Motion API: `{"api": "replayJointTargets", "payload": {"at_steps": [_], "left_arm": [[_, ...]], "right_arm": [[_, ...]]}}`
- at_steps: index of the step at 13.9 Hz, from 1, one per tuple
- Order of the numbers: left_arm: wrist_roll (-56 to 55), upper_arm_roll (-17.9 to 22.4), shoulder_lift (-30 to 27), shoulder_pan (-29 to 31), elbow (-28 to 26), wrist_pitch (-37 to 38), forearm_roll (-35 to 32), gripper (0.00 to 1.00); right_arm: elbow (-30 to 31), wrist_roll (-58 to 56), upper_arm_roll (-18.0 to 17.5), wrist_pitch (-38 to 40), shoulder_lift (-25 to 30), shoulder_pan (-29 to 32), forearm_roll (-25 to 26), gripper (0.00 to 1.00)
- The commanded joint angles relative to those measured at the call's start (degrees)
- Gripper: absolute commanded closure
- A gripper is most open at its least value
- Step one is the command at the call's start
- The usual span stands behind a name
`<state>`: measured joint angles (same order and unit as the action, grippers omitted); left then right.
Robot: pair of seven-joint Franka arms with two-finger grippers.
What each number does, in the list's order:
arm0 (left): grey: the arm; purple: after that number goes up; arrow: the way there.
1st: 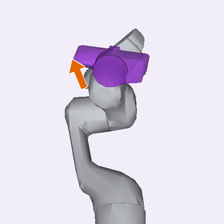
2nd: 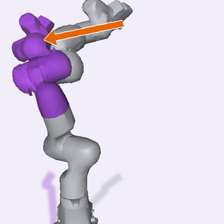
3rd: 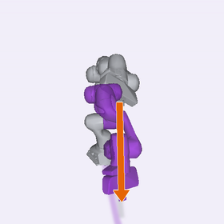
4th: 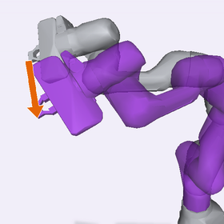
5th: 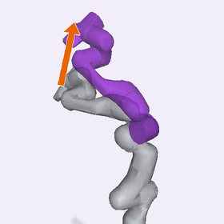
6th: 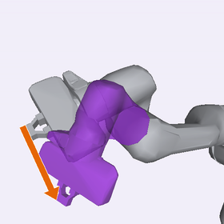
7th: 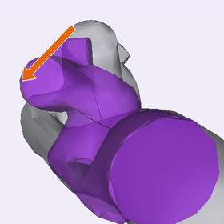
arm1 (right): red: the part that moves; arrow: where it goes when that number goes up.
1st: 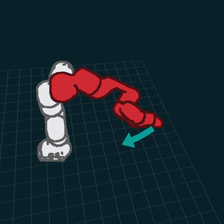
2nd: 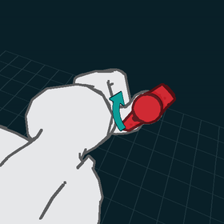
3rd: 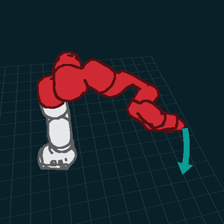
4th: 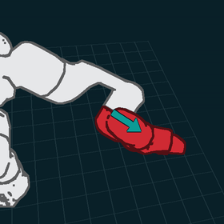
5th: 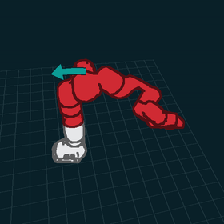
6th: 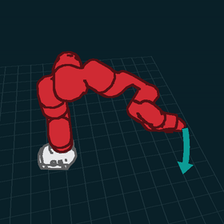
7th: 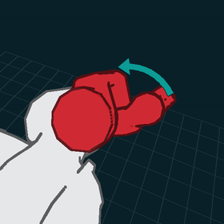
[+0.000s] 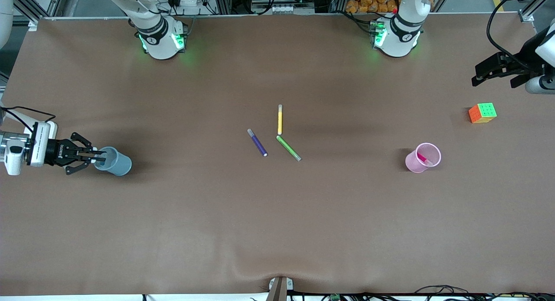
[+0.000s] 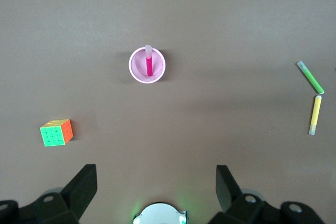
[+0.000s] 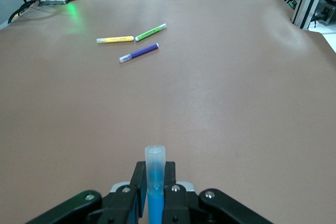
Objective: Place pink and blue markers in matching cups
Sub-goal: 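Lower the blue marker into the light blue cup with the right gripper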
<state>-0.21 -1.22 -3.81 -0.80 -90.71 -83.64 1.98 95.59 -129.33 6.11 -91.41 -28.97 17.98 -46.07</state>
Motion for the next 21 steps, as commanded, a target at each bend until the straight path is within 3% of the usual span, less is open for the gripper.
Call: {"api": "replayJointTargets", "payload": {"at_steps": [1,8,9,10,11,18,21], "left_arm": [[-0.6,-0.3,-1.1,0.6,-0.5,-0.2,0.5,0.0],[-1.7,-2.4,-0.6,0.4,-0.4,-0.3,0.9,0.0],[-2.2,-2.6,-0.6,0.3,-0.4,-0.3,0.9,0.0],[-2.2,-2.8,-0.6,0.4,-0.4,-0.3,0.9,0.0],[-2.2,-3.0,-0.6,0.5,-0.4,-0.3,0.9,0.0],[-2.3,-3.0,0.2,0.6,0.0,-2.8,0.5,0.0],[-2.2,-3.1,0.3,0.6,0.2,-2.8,0.3,0.0]], "right_arm": [[-0.1,0.5,-0.8,0.8,-0.6,1.6,-0.6,1.0],[0.3,2.1,-0.7,0.6,-1.2,1.7,1.8,1.0],[0.5,2.2,-0.7,0.6,-1.3,1.7,1.7,0.81],[0.5,2.9,-0.7,0.6,-1.3,1.7,1.8,0.24],[0.5,4.0,-0.7,0.7,-1.3,1.7,1.8,0.0],[-0.5,15.8,-0.8,0.4,3.0,-0.8,4.9,0.0],[-0.9,25.8,-0.9,-0.1,6.4,-3.3,9.6,0.0]]}}
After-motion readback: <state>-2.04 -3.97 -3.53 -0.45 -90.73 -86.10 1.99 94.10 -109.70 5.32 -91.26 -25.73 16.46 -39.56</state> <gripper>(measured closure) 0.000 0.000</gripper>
